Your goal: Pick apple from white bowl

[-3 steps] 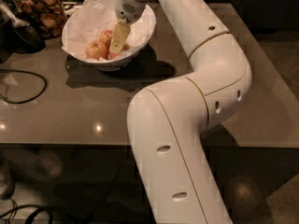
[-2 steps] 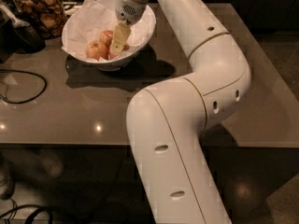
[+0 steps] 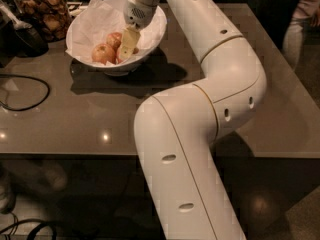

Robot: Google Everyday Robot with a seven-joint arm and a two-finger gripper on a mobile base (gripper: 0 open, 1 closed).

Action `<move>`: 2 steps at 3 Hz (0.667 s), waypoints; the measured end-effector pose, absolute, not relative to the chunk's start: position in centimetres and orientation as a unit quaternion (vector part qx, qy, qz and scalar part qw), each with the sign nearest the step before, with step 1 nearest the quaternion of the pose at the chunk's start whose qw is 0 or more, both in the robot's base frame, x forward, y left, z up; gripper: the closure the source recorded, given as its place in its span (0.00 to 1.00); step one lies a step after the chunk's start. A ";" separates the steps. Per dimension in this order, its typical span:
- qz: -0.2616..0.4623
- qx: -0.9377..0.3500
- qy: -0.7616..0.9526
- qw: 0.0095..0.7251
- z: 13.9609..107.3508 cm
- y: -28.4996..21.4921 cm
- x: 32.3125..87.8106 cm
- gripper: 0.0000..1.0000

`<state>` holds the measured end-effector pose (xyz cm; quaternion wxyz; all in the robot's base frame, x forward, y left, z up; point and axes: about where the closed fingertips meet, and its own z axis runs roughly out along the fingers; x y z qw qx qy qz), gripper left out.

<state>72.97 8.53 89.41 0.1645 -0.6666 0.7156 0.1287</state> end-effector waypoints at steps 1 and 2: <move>0.124 -0.667 0.717 0.159 88.8 8.1 73.3 0.37; 0.128 -0.666 0.719 0.151 87.8 7.9 73.4 0.36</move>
Offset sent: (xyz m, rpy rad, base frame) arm -0.0107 -0.0333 -0.0143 -0.1036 0.1441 0.0371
